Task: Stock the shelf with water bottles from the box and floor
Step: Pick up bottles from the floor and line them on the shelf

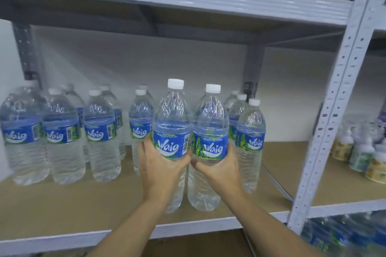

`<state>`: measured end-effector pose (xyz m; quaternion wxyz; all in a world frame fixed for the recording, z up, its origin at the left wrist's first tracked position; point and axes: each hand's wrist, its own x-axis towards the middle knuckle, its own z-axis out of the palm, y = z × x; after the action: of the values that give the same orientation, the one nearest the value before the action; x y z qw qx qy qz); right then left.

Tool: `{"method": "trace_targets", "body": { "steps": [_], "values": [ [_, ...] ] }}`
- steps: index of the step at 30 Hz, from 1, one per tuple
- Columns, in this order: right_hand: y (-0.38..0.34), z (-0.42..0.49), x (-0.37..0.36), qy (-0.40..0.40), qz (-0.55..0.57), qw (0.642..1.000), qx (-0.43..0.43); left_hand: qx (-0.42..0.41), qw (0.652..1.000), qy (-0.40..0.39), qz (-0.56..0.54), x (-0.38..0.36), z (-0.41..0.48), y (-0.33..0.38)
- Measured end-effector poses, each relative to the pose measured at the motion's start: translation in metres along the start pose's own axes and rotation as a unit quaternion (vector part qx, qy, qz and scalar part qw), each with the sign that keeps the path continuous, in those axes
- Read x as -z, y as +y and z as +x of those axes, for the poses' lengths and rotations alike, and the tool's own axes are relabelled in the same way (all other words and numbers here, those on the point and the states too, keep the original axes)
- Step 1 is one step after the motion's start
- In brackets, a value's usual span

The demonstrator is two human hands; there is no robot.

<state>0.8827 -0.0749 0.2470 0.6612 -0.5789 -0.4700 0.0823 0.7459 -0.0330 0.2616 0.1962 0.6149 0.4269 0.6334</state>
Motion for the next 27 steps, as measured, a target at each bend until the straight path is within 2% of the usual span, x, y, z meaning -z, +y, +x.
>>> {"method": "trace_targets", "body": {
  "steps": [7,15,27],
  "values": [
    [0.038,0.044,-0.01,0.048,-0.018,0.999,-0.016,0.018,1.0,0.017,0.005,-0.019,0.01,-0.022],
    [0.085,0.052,-0.007,0.007,-0.046,0.999,-0.023,0.021,0.999,0.026,0.015,-0.021,0.018,-0.04],
    [0.102,0.061,-0.003,-0.026,-0.055,0.994,-0.086,0.006,0.999,0.029,0.025,-0.029,0.012,-0.035]
  ]
}}
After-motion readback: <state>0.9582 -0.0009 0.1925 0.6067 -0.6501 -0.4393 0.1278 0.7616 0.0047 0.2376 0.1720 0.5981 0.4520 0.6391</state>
